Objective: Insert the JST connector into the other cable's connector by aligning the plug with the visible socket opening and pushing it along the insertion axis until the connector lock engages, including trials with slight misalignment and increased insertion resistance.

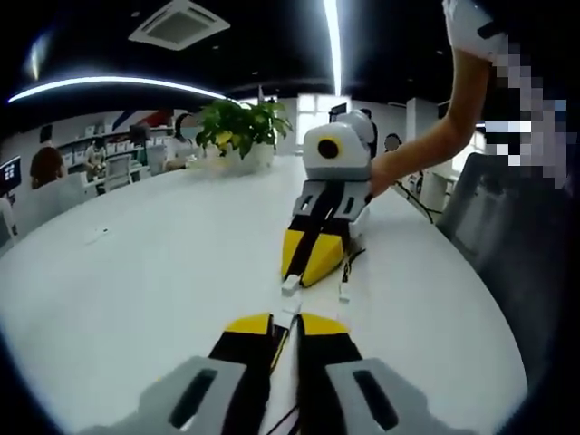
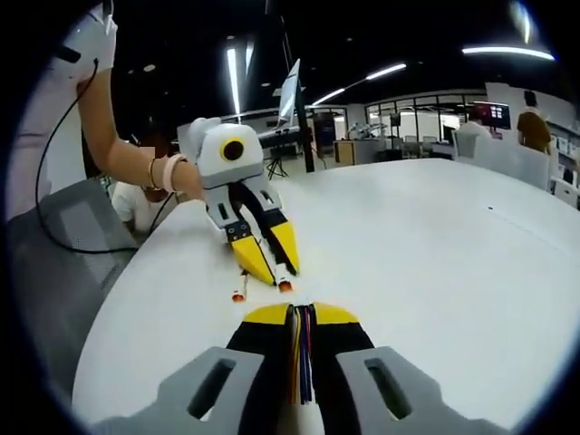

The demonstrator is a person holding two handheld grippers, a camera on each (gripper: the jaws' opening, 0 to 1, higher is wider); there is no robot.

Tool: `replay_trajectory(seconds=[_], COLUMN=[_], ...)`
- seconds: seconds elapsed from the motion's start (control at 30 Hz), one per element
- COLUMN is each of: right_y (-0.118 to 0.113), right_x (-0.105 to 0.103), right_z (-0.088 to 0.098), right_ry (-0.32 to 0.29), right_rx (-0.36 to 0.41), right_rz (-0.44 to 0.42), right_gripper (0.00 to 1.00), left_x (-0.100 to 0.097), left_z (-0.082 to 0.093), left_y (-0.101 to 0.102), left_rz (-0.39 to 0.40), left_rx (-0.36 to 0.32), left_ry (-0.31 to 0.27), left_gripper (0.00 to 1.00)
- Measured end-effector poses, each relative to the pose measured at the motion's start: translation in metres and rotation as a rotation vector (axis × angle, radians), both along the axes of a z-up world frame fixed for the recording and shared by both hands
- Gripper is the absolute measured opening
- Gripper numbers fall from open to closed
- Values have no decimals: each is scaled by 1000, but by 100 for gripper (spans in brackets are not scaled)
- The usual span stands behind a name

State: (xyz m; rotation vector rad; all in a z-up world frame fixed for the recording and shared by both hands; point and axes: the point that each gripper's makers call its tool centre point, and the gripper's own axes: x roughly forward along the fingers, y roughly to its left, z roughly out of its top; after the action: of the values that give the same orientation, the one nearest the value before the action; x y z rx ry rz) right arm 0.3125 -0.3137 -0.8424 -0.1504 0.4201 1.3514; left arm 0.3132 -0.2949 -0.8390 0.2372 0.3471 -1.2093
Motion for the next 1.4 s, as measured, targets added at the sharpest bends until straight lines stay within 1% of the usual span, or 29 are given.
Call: replay_trajectory(seconds=[0.13, 0.6, 0.63, 0.73, 0.93, 1.03, 1.23, 1.4], right_y=[-1, -3, -4, -5, -8, -10, -10, -8], right_x=[-1, -1, -1, 0, -2, -2, -3, -5], right_z=[0, 2, 3, 6, 16, 20, 29, 30], right_ry=[2, -1, -2, -6, -19, -28, -47, -62], right_rx=[-4, -17, -18, -20, -24, -27, -26, -35], right_rz=[7, 44, 45, 53, 85, 94, 124, 151], right_gripper=[4, 4, 4, 4, 4, 4, 4, 4], left_x=[1, 4, 2, 0, -1, 0, 0, -3], left_z=[0, 0, -1, 0, 10, 13, 24, 30], left_y=[-1, 1, 1, 2, 1, 1, -3, -11], left_rz=[9, 2, -7, -37, -73, -88, -111, -134], left_rx=[-17, -10, -5, 18, 23, 41, 24, 13], left_ry=[23, 45, 55, 41, 18, -2, -15, -19], left_gripper=[0, 0, 0, 0, 0, 0, 0, 0])
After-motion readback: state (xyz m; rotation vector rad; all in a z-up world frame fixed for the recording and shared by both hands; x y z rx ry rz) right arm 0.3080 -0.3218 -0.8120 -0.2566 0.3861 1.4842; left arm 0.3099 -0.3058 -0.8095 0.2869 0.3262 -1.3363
